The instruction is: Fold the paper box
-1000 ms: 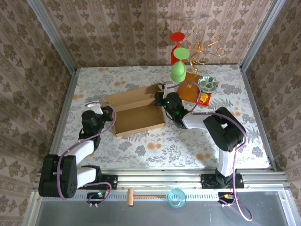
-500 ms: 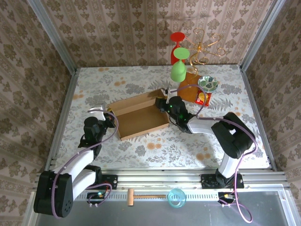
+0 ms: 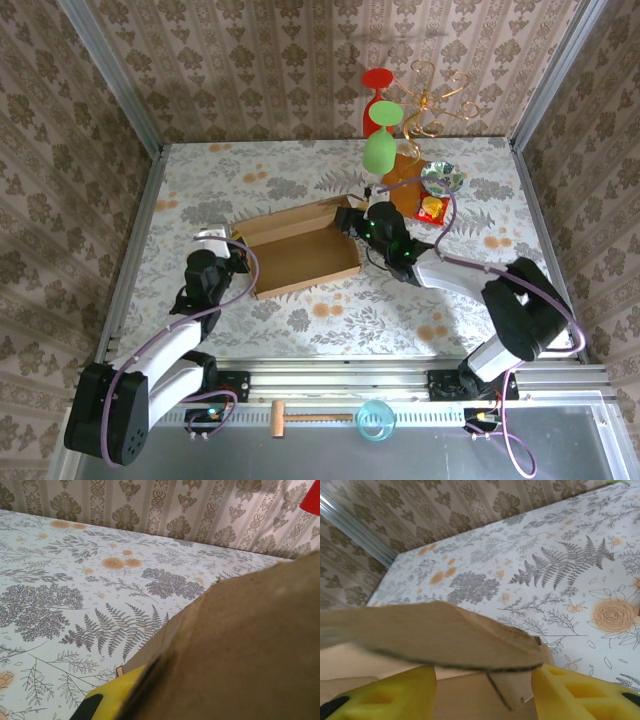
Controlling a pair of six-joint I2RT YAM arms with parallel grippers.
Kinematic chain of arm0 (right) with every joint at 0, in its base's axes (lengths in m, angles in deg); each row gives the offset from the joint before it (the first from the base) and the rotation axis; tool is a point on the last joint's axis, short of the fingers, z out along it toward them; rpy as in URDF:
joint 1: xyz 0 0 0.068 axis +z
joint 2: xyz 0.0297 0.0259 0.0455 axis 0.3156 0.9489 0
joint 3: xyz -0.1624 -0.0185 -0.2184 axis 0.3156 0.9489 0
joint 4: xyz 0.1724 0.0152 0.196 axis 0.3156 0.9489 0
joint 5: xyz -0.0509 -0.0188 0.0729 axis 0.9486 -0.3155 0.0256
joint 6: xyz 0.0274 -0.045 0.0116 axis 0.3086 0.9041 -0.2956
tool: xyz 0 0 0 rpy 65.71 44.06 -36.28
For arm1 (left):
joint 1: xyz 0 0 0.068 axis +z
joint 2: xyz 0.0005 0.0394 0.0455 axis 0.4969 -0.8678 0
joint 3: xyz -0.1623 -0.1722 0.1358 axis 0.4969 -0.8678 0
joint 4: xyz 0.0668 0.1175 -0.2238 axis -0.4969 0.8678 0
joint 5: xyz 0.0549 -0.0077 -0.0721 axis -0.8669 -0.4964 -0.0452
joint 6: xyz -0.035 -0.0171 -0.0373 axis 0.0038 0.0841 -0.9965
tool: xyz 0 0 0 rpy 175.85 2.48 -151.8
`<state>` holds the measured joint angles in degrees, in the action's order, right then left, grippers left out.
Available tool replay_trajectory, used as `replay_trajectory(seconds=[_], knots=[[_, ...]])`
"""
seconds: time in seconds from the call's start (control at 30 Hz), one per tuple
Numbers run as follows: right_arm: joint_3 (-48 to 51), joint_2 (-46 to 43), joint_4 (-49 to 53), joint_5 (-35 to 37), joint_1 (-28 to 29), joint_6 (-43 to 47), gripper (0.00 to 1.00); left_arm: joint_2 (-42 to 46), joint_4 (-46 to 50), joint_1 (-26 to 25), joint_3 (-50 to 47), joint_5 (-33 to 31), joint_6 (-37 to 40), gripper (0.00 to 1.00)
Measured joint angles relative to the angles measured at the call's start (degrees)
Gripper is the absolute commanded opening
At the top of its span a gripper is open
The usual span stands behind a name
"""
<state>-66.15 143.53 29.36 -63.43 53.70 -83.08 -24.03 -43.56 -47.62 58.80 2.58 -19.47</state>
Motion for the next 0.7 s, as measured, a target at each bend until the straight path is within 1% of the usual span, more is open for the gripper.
replay_trajectory(seconds=[0.07,0.2,0.23,0.3,0.33,0.4,0.47,0.53,0.6,0.7], knots=[[0.0,-3.4,3.3,-0.8,0.0,-1.4,0.57,0.0,0.0,-0.2,0.0,-0.3,0.1,0.0],[0.0,-12.3,12.0,-0.8,0.0,-4.0,0.55,0.0,0.1,-0.2,0.0,-0.8,0.2,0.0],[0.0,-14.9,14.2,-0.2,0.0,-4.8,0.5,0.0,0.1,-0.2,0.0,-0.8,0.2,0.0],[0.0,-19.3,18.4,1.6,-0.6,-7.6,0.35,0.0,0.0,-0.2,0.0,-0.8,0.2,0.0],[0.0,-21.0,20.3,2.3,-1.3,-9.2,0.29,0.0,0.0,-0.2,0.0,-0.8,0.2,0.0],[0.0,-22.6,23.2,2.4,-4.8,-13.6,0.23,-0.2,-0.1,-0.2,0.0,-0.7,0.2,0.0],[0.0,-20.8,24.7,1.4,-9.7,-18.1,0.21,-0.3,-0.1,-0.2,0.0,-0.7,0.2,0.0],[-0.1,-16.0,25.1,-0.8,-13.6,-21.9,0.19,-0.4,-0.2,-0.2,0.0,-0.7,0.2,0.0],[-1.7,-8.8,25.6,-3.8,-15.1,-24.5,0.17,-0.4,-0.3,-0.2,0.0,-0.7,0.2,0.0],[-6.4,1.2,26.4,-9.2,-15.0,-27.3,0.16,-0.6,-0.5,-0.2,0.0,-0.7,0.2,0.0]])
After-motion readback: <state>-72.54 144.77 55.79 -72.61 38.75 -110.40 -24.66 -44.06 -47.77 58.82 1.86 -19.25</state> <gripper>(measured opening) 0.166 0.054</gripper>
